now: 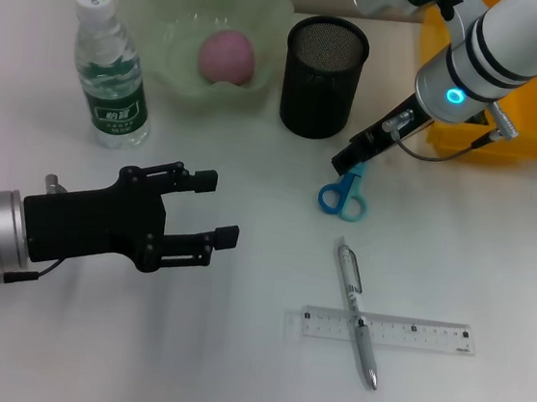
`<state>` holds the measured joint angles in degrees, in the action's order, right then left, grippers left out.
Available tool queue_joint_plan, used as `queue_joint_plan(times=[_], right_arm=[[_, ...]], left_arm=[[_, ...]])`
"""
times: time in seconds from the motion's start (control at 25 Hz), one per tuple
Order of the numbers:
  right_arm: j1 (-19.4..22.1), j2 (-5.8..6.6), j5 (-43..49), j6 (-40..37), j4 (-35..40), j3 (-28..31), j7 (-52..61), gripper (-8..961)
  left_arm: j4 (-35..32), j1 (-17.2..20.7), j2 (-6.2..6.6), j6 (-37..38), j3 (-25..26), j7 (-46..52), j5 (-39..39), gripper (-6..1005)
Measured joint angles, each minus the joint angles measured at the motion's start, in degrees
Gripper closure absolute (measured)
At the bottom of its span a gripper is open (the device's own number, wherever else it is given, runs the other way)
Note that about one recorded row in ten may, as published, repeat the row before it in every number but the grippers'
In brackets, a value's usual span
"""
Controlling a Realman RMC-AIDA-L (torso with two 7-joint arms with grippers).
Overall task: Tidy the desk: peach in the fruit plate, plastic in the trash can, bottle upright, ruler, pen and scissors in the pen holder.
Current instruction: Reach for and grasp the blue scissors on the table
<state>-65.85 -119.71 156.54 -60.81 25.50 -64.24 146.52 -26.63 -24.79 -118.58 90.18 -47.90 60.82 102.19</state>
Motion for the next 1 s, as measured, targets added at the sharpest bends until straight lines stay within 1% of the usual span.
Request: queue_joint_plan(times=[0.16,0.48,0.64,1.0], right_arm=[[-0.07,-0.06,-0.17,0.64,-0.18,-1.9,1.06,237],[0.35,-0.18,-1.16,2.14,-0.69,-2.29,1.01,236],[0.23,-0.18,-1.88,3.46,-1.65,-3.55,0.92,237],[0.43,-0.18,-2.14,3.84,-1.69,-3.54,0.81,237]], left_arm=[[0.0,-0.09,0.02,0.2,0.0,0.0,-0.07,231],[0.0,-0.08,0.02,0.26,0.0,0.0,-0.51,232],[0.0,-0.07,0.06,0.34,0.0,0.0,-0.68,233],[0.0,-0.26,0.11,0.35,0.0,0.0,-0.8,234]])
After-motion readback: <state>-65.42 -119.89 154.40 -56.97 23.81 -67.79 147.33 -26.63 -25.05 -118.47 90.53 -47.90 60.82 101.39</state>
